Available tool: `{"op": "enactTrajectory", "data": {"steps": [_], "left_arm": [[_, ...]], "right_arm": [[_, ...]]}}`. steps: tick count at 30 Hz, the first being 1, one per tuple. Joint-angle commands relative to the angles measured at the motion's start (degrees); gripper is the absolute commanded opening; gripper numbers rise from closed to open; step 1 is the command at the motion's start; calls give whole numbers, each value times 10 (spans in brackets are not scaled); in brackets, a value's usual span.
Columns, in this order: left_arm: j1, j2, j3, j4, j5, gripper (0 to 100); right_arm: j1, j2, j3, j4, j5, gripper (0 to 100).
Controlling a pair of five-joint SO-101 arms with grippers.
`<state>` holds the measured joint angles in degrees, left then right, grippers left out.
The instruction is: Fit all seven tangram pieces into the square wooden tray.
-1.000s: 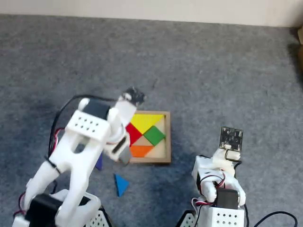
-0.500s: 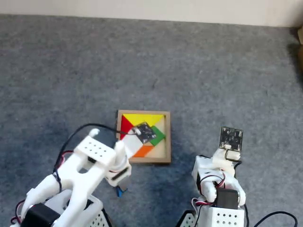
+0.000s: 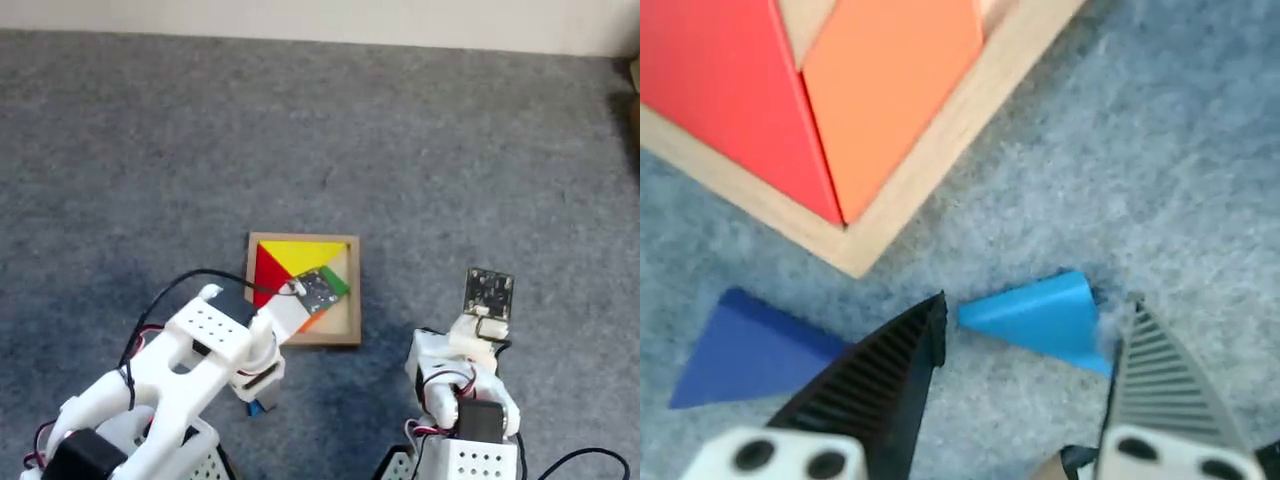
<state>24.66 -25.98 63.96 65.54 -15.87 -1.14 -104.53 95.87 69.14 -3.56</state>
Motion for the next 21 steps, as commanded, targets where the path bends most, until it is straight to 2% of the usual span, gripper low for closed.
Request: {"op": "enactTrajectory", "data": {"steps": [1,5,8,21], "left_arm": [[7,63,-44,-1,4,255],[11,138,-91,12,4,175],[11,146,-100,14,4,151],[6,20,-63,12,3,147]], "right_arm": [[7,-7,72,4,-1,9],[7,-7,72,4,-1,9],[7,-7,72,4,-1,9],[7,-7,72,4,-1,9]]}}
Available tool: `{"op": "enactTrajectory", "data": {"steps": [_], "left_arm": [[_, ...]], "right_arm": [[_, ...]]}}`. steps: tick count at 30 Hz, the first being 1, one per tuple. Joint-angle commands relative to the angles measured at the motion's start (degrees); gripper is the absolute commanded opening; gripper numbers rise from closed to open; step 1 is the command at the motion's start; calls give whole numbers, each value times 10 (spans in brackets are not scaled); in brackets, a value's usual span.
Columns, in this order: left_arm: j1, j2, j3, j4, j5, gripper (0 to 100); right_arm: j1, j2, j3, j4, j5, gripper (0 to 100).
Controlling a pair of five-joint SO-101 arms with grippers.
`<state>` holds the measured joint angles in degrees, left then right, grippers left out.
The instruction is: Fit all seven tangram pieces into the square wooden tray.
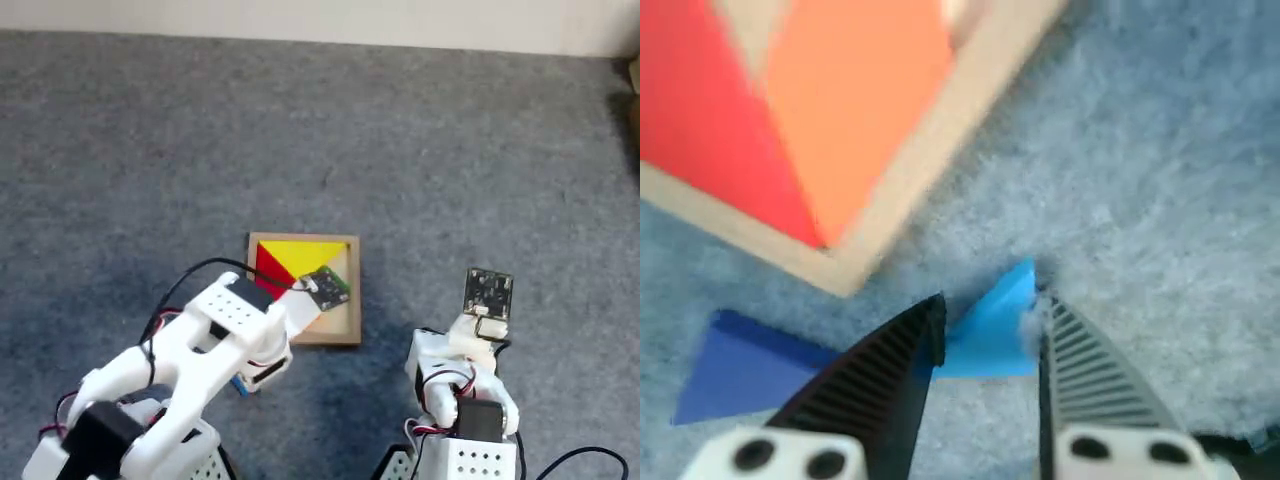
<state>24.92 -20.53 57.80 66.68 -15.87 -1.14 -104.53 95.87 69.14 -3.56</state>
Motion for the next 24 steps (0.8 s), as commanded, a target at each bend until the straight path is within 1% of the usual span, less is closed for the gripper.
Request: {"op": "enactTrajectory", "data": {"steps": [1,6,9,12,15,19,24], "left_arm": [[3,-38,-2,3,2,147],[-41,-51,-25,11,-10,147],[-63,-61,-49,46,-44,150],[-69,-78,-65,91,-66,152],[-66,-106,-58,115,-89,196],[-69,-145,-7,80,-91,267],[-69,-153,73,3,-94,267]], "right_arm": [[7,-7,72,4,-1,9],[7,-7,72,4,-1,9],[7,-7,72,4,-1,9],[7,-7,72,4,-1,9],[7,-7,72,4,-1,9],[7,-7,72,4,-1,9],[7,-7,72,4,-1,9]]}}
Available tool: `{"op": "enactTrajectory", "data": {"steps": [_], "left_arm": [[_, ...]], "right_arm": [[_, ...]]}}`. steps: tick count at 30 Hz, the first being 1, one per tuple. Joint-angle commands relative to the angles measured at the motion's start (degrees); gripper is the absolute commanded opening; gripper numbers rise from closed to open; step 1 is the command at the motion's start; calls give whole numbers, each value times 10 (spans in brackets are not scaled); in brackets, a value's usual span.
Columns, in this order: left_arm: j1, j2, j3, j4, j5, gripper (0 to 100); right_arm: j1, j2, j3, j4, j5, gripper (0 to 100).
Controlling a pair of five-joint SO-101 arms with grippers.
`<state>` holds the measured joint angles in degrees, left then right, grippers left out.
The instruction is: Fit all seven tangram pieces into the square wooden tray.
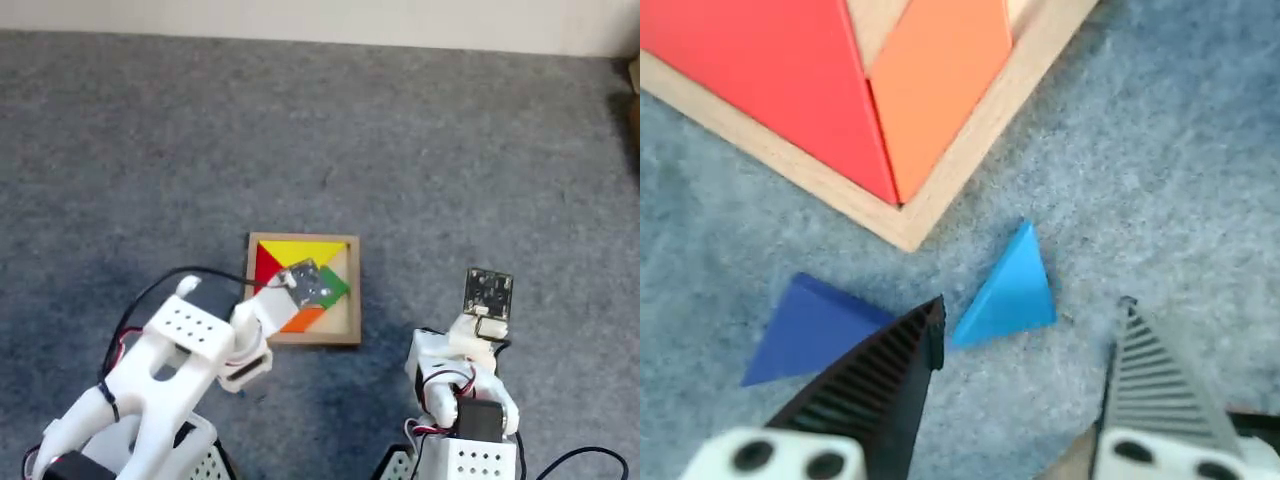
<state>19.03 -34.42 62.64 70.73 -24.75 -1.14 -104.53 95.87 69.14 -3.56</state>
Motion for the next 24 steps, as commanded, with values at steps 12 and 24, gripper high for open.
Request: {"op": "enactTrajectory", "data": {"steps": [12,24], "left_arm": [[-56,-13,57,-69,-25,190],[-52,-13,58,-69,-25,124]], "right_arm": [[7,-7,72,4,-1,9],[7,-7,72,4,-1,9]]}}
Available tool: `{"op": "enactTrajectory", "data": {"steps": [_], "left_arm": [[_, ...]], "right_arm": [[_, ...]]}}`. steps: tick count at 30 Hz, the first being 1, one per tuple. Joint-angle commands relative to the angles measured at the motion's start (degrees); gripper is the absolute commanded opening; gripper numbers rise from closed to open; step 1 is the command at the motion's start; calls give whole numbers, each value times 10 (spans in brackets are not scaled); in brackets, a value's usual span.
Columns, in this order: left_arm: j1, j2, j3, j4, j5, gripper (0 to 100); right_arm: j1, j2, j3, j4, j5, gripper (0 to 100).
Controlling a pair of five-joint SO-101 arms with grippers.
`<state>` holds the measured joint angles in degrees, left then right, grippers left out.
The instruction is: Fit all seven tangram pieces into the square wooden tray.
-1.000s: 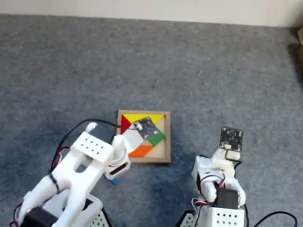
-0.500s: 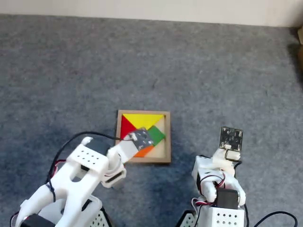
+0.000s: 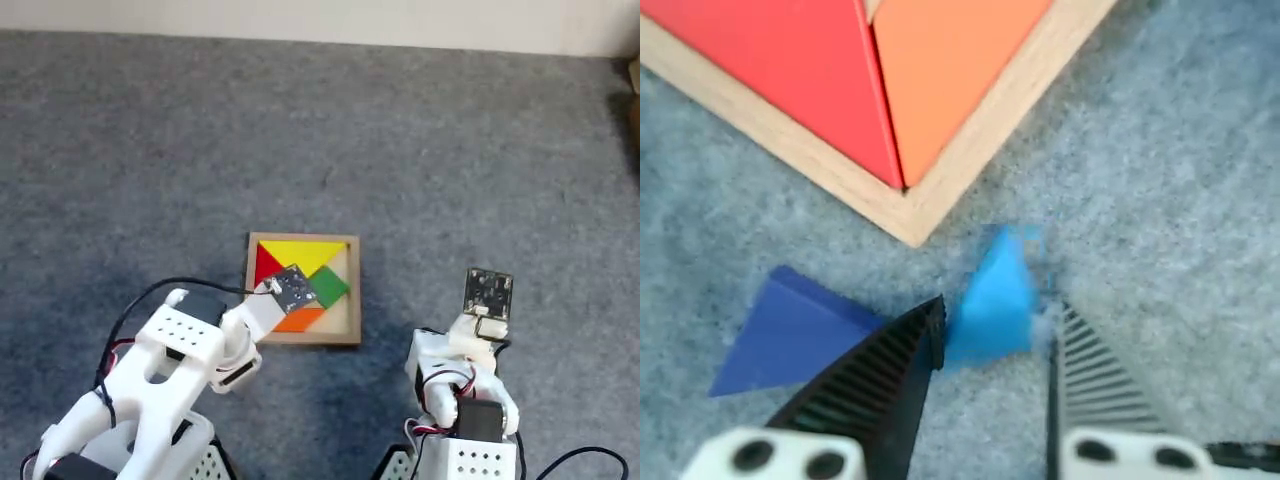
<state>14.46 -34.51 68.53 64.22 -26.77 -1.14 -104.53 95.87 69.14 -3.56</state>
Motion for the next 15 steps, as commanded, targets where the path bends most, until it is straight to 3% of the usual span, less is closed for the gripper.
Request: {"op": "enactTrajectory", "data": {"steps": [1,8,15], "left_arm": [[-7,-12,-1,-4,-4,114],[-7,-19,-8,9,-4,70],[-12,-18,-162,140,-2,45]], "right_arm": [[7,-7,72,4,-1,9],[7,-7,72,4,-1,9],[7,-7,72,4,-1,9]]}}
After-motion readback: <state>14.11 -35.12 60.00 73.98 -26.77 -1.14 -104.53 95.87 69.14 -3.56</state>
